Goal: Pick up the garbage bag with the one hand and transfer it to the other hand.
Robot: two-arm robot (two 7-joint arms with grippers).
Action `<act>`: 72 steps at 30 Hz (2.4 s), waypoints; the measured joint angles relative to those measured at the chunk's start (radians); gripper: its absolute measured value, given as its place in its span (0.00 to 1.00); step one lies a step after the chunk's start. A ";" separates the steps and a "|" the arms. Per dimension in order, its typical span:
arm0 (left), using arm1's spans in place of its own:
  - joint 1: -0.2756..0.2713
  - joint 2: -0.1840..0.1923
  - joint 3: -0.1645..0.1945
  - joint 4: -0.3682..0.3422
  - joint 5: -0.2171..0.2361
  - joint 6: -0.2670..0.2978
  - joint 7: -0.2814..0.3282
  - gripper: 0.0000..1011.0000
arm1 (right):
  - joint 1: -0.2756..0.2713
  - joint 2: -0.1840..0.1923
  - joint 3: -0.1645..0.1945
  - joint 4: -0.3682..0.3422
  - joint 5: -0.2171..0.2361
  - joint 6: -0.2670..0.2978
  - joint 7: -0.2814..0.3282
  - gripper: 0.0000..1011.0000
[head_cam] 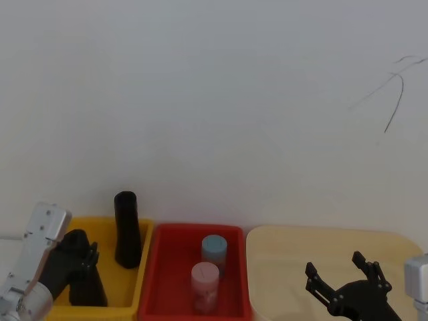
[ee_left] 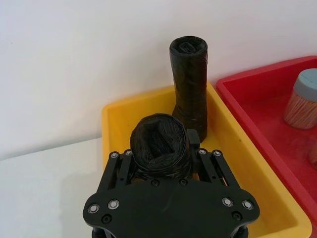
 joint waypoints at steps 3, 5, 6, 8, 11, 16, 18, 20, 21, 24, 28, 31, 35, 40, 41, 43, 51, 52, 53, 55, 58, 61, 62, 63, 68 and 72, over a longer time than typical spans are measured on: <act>0.000 -0.001 -0.001 0.000 0.001 0.000 0.002 0.49 | 0.000 0.000 0.000 0.000 0.000 0.000 0.000 0.99; 0.000 -0.001 -0.001 0.000 0.002 0.000 0.003 0.48 | 0.000 0.000 0.000 0.000 0.000 0.000 0.000 0.99; 0.000 -0.001 -0.001 0.001 0.002 0.000 0.004 0.47 | 0.000 0.000 0.000 0.000 0.000 0.000 0.000 0.99; 0.001 -0.001 -0.002 0.001 0.003 0.000 0.005 0.46 | 0.000 0.000 0.000 0.000 0.000 0.000 0.000 0.99; 0.001 -0.002 -0.002 0.001 0.003 -0.001 0.005 0.45 | 0.000 0.000 0.000 0.000 0.000 0.000 0.000 0.99; 0.000 -0.002 -0.003 0.002 0.004 -0.009 0.000 0.42 | 0.000 0.000 0.000 0.000 0.000 0.000 0.000 0.99; -0.002 -0.002 -0.004 0.002 0.004 -0.015 -0.007 0.41 | 0.000 0.000 0.000 0.000 0.000 0.000 0.000 0.99; -0.004 -0.003 -0.005 0.002 0.003 -0.020 -0.012 0.40 | 0.000 0.000 0.000 0.000 0.000 0.000 0.000 0.99; -0.006 -0.003 -0.006 0.001 0.003 -0.022 -0.015 0.40 | 0.000 0.000 0.000 0.000 0.000 0.000 0.000 0.99; -0.012 -0.004 -0.009 -0.002 0.000 -0.029 -0.026 0.38 | 0.000 0.000 0.000 0.000 0.000 0.000 0.000 0.99; -0.025 -0.008 -0.016 -0.014 -0.014 -0.036 -0.049 0.38 | 0.000 0.000 0.000 0.000 0.000 0.000 0.000 0.99; -0.033 -0.010 -0.020 -0.021 -0.022 -0.036 -0.062 0.38 | 0.000 0.000 0.000 0.000 0.000 0.000 0.000 0.99; -0.055 -0.014 -0.029 -0.038 -0.042 -0.035 -0.089 0.38 | 0.000 0.000 0.000 0.000 0.000 0.000 0.000 0.99; -0.079 -0.020 -0.040 -0.059 -0.067 -0.028 -0.121 0.38 | 0.000 0.000 0.000 0.000 0.000 0.000 0.000 0.99; -0.088 -0.022 -0.043 -0.066 -0.075 -0.026 -0.132 0.38 | 0.000 0.000 0.000 0.000 0.000 0.000 0.000 0.99; -0.097 -0.025 -0.047 -0.072 -0.086 -0.023 -0.143 0.38 | 0.000 0.000 0.000 0.000 0.000 0.000 0.000 0.99; -0.152 -0.045 -0.064 -0.105 -0.147 -0.004 -0.202 0.38 | 0.000 0.000 0.000 0.000 0.000 0.000 0.000 0.99; -0.158 -0.047 -0.065 -0.109 -0.153 -0.002 -0.207 0.38 | 0.000 0.000 0.000 0.000 0.000 0.000 0.000 0.99; -0.161 -0.048 -0.065 -0.110 -0.158 0.000 -0.211 0.38 | 0.000 0.000 0.000 0.000 0.000 0.000 0.000 0.99; -0.176 -0.054 -0.065 -0.118 -0.175 0.006 -0.227 0.38 | 0.000 0.000 0.000 0.000 0.000 0.000 0.000 0.99; -0.193 -0.062 -0.062 -0.127 -0.195 0.015 -0.247 0.38 | 0.000 0.000 0.000 0.000 0.000 0.000 0.000 0.99; -0.207 -0.069 -0.054 -0.136 -0.212 0.024 -0.265 0.38 | 0.000 0.000 0.000 0.000 0.000 0.000 0.000 0.99; -0.210 -0.070 -0.052 -0.138 -0.216 0.026 -0.269 0.38 | 0.000 0.000 0.000 0.000 0.000 0.000 0.000 0.99; -0.213 -0.072 -0.050 -0.140 -0.220 0.028 -0.273 0.38 | 0.000 0.000 0.000 0.000 0.000 0.000 0.000 0.99; -0.231 -0.079 -0.026 -0.153 -0.240 0.044 -0.303 0.38 | 0.000 0.000 0.000 0.000 0.000 0.000 0.000 0.99; -0.241 -0.084 -0.002 -0.159 -0.245 0.053 -0.320 0.38 | 0.000 0.000 0.000 0.000 0.000 0.000 0.000 0.99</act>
